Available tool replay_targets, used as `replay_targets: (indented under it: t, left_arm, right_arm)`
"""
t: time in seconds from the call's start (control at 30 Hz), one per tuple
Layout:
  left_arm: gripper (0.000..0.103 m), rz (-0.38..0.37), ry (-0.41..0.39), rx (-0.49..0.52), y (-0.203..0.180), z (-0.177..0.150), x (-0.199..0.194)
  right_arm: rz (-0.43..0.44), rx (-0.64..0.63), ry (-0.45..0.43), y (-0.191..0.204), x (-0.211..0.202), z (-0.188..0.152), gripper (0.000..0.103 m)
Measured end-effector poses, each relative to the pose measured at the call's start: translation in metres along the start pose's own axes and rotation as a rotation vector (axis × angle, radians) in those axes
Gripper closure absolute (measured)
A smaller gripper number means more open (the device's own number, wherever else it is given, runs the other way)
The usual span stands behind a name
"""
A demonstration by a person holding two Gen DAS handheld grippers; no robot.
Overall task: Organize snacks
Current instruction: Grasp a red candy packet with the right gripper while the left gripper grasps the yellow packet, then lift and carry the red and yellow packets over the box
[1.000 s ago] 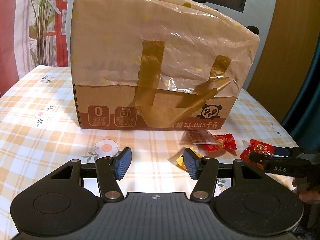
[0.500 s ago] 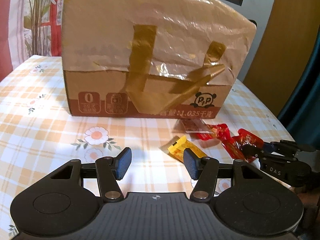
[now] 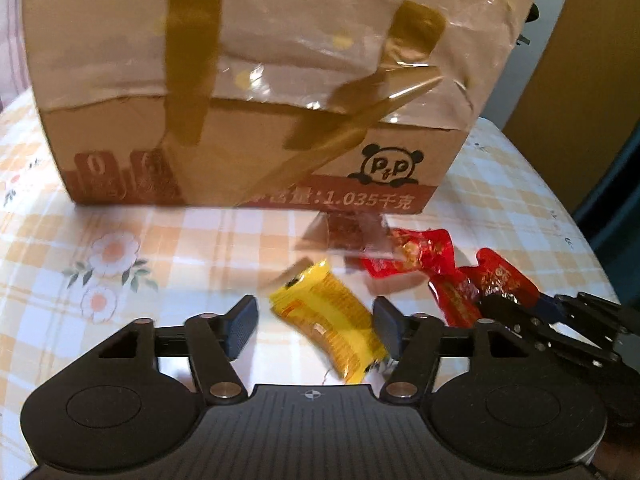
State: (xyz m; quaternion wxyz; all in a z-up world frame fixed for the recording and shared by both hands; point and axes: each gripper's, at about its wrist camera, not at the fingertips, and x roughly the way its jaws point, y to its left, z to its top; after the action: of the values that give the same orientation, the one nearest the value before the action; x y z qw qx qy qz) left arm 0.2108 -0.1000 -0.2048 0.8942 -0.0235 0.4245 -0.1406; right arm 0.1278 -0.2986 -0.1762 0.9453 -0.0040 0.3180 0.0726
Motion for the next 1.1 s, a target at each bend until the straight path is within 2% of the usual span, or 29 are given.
replay_targets:
  t: [0.13,0.23,0.3,0.47,0.57,0.63,0.67,0.8,0.9,1.1]
  left_arm:
    - [0.026,0.035,0.004,0.024,-0.012,0.003,0.009]
    - [0.024,0.113,0.002,0.085,-0.021,0.000,0.015]
    - [0.013,0.169,0.003,0.088,-0.021,-0.002,0.017]
    - [0.013,0.187,0.008,0.056,-0.010,-0.002,0.016]
    - [0.021,0.182,-0.001,0.057,-0.009,-0.004,0.015]
    - [0.040,0.169,-0.012,0.066,-0.007,-0.005,0.009]
    - [0.042,0.162,-0.016,0.072,-0.006,-0.006,0.005]
    - [0.047,0.142,-0.019,0.073,-0.004,-0.009,-0.002]
    - [0.050,0.125,-0.023,0.071,-0.001,-0.011,-0.006]
    - [0.053,0.108,-0.043,0.050,0.013,-0.016,-0.021]
  right_arm:
    - [0.015,0.022,0.000,-0.004,0.000,0.000,0.079]
    - [0.028,0.044,0.001,-0.007,0.001,0.000,0.079]
    - [0.037,0.058,0.002,-0.009,0.001,0.000,0.079]
    - [0.046,0.074,0.002,-0.010,0.001,0.000,0.079]
    - [0.047,0.075,0.002,-0.011,0.001,0.000,0.079]
    - [0.050,0.078,0.001,-0.011,0.001,0.000,0.079]
    - [0.052,0.083,-0.001,-0.012,0.000,0.000,0.079]
    - [0.064,0.113,-0.010,-0.016,-0.001,0.000,0.080]
    - [0.077,0.135,-0.042,-0.020,-0.006,-0.001,0.088]
    - [0.092,0.170,-0.088,-0.025,-0.013,-0.002,0.091]
